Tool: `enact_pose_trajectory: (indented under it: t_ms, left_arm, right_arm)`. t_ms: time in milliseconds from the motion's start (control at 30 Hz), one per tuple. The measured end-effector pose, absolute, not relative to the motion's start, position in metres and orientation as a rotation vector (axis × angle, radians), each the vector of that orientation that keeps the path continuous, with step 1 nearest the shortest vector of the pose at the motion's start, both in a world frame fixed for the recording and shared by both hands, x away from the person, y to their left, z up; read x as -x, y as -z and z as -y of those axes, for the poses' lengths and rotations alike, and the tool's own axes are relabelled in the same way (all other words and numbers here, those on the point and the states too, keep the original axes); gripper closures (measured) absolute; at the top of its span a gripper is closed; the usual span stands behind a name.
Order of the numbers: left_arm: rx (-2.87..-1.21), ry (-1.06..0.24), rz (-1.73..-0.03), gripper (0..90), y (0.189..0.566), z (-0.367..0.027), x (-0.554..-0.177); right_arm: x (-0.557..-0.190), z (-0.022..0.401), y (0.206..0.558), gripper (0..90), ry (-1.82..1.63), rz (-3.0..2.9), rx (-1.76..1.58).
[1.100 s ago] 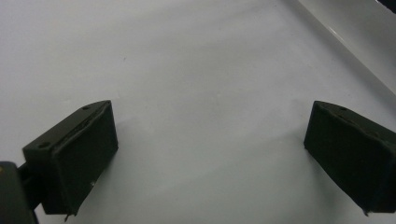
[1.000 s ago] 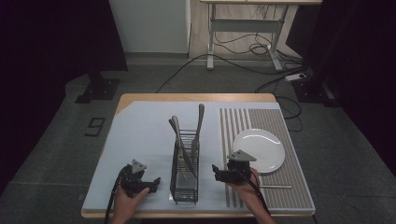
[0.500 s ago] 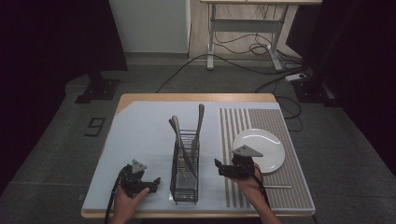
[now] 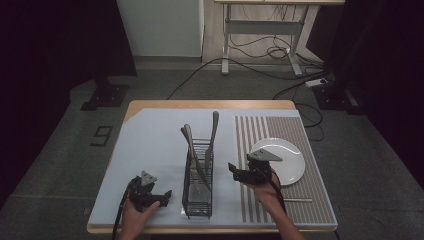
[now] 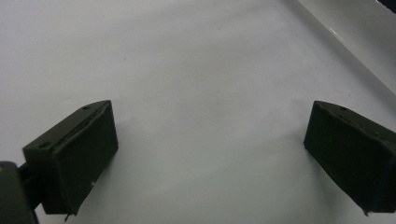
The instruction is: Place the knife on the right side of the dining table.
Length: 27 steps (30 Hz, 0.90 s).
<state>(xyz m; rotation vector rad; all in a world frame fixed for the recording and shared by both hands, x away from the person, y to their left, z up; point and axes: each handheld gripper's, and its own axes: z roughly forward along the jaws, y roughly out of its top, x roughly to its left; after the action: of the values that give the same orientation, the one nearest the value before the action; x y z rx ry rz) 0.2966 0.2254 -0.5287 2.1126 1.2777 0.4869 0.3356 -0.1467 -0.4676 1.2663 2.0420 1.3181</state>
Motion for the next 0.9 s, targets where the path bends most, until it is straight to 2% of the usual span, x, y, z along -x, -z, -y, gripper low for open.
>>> enact_pose_trajectory:
  t_ms: [233,900]
  left_arm:
    - [-2.112,-0.487,-1.278,2.3,0.529,-0.225,-0.297]
    - [-2.113,-0.488,-1.278,2.3,0.529,-0.225,-0.297]
  right_arm:
    - [-0.343,0.140,0.455,24.0,-1.366,-2.031,-1.257]
    - [-0.363,0.127,0.431,22.9,-1.415,-2.030,-1.258]
